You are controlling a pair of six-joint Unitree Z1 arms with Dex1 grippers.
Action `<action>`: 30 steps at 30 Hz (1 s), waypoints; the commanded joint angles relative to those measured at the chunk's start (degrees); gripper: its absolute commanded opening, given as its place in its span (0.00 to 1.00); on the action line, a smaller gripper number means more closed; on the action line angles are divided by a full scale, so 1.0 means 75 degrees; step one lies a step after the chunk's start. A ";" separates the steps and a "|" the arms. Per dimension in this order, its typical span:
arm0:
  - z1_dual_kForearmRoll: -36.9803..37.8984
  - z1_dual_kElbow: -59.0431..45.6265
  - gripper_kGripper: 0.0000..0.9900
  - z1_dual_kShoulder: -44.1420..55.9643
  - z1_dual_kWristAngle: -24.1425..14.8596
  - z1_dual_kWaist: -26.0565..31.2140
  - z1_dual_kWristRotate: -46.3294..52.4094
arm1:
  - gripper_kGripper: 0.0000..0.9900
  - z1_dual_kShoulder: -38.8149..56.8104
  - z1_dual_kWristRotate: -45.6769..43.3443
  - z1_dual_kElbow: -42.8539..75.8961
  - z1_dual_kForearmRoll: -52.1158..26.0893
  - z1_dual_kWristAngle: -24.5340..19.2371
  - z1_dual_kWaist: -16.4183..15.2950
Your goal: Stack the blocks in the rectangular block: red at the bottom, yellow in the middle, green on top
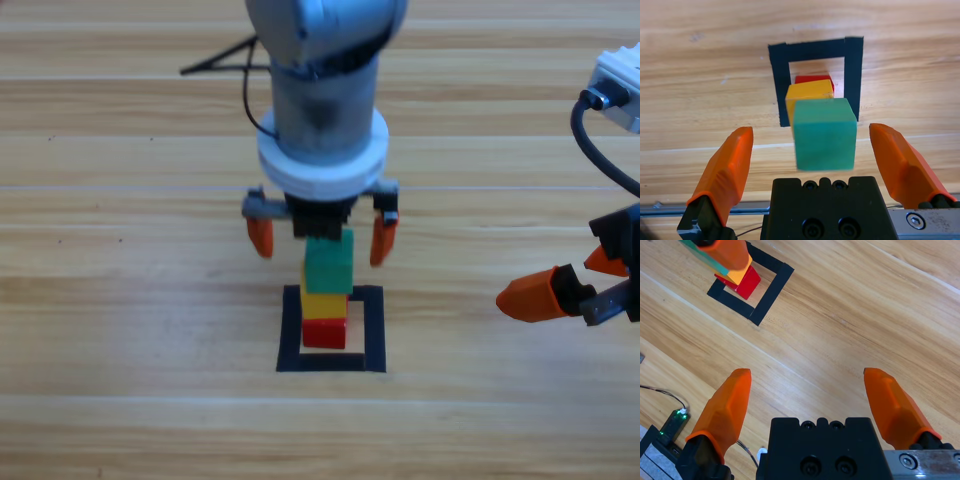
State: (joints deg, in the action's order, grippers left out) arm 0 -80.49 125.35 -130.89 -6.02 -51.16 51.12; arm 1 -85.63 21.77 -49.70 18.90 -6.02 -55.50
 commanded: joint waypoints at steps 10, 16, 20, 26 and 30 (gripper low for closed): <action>0.0712 -0.2521 1.00 0.3929 -0.2490 -0.1488 0.0638 | 1.00 0.0519 0.0027 0.0240 -0.0141 -0.0416 0.0217; 0.3208 -0.6271 1.00 0.5827 -0.2713 -0.1734 0.0286 | 1.00 0.0531 -0.0067 0.0275 -0.0211 -0.0533 0.0217; 0.3911 -0.7396 1.00 0.6214 -0.2713 -0.1734 0.0110 | 1.00 0.0484 -0.0102 0.0299 -0.0246 -0.0533 0.0217; 0.4485 -0.8170 1.00 0.6331 -0.2689 -0.1734 -0.0030 | 1.00 0.0379 -0.0126 0.0287 -0.0258 -0.0486 0.0217; 0.4661 -0.8416 1.00 0.6413 -0.2689 -0.1734 -0.0042 | 1.00 0.0332 -0.0126 0.0275 -0.0270 -0.0416 0.0217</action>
State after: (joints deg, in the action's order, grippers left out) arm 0 -47.12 64.47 -83.99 -25.79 -62.91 51.56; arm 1 -83.47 21.50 -49.28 17.72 -9.26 -55.48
